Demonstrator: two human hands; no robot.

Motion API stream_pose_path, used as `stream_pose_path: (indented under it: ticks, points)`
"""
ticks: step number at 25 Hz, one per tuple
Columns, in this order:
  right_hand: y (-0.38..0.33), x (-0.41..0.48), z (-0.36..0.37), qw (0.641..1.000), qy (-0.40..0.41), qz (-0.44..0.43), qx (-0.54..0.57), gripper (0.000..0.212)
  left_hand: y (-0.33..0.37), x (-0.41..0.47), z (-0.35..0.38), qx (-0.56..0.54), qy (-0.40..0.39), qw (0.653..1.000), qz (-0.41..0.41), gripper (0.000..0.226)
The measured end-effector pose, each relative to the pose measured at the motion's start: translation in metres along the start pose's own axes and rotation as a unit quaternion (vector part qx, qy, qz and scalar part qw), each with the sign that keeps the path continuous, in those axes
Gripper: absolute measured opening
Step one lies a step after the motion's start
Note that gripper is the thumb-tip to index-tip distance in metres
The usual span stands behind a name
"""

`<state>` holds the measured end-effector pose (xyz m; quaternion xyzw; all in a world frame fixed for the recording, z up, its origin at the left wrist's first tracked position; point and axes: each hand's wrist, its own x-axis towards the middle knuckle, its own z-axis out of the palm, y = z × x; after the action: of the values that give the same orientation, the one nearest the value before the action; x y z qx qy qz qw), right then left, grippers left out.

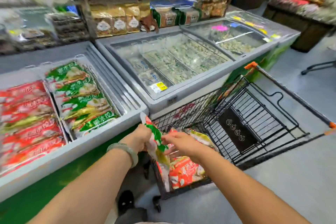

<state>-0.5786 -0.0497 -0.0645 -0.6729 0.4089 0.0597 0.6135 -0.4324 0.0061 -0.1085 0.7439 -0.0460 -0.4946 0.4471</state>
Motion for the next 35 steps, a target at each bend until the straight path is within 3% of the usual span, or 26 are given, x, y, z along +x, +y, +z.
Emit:
stream_pose_path:
  ticks: [5,11,14,17,20,25,30,35]
  points:
    - [-0.011,0.011,-0.016,0.991,0.113,0.057,0.03,0.014,0.018,-0.028,-0.063,-0.057,-0.051,0.995,0.06,0.029]
    - [-0.022,0.054,0.021,0.98,0.164,0.115,0.003,0.049,0.021,-0.053,-0.159,-0.146,-0.167,0.973,0.057,0.031]
    - [-0.033,0.086,0.054,0.973,0.091,0.131,0.169,0.061,0.017,-0.056,-0.205,-0.172,-0.186,0.965,0.061,0.023]
    - [-0.062,0.119,0.102,0.952,0.092,0.102,0.275,0.047,0.015,-0.047,-0.263,-0.172,-0.147,0.973,0.05,0.017]
    - [-0.086,0.151,0.14,0.967,0.152,0.06,0.196,0.037,0.014,-0.037,-0.308,-0.158,-0.112,0.981,0.028,0.018]
    - [-0.11,0.184,0.159,0.975,0.222,0.012,-0.02,0.044,-0.003,0.006,-0.344,-0.121,-0.058,0.99,-0.035,0.049]
    - [-0.144,0.216,0.16,0.953,0.275,-0.024,-0.129,0.043,-0.009,0.054,-0.349,-0.117,-0.022,0.991,-0.061,0.022]
    - [-0.17,0.3,0.154,0.965,0.191,-0.051,-0.172,0.043,0.01,0.114,-0.354,-0.147,0.08,0.982,-0.09,0.011]
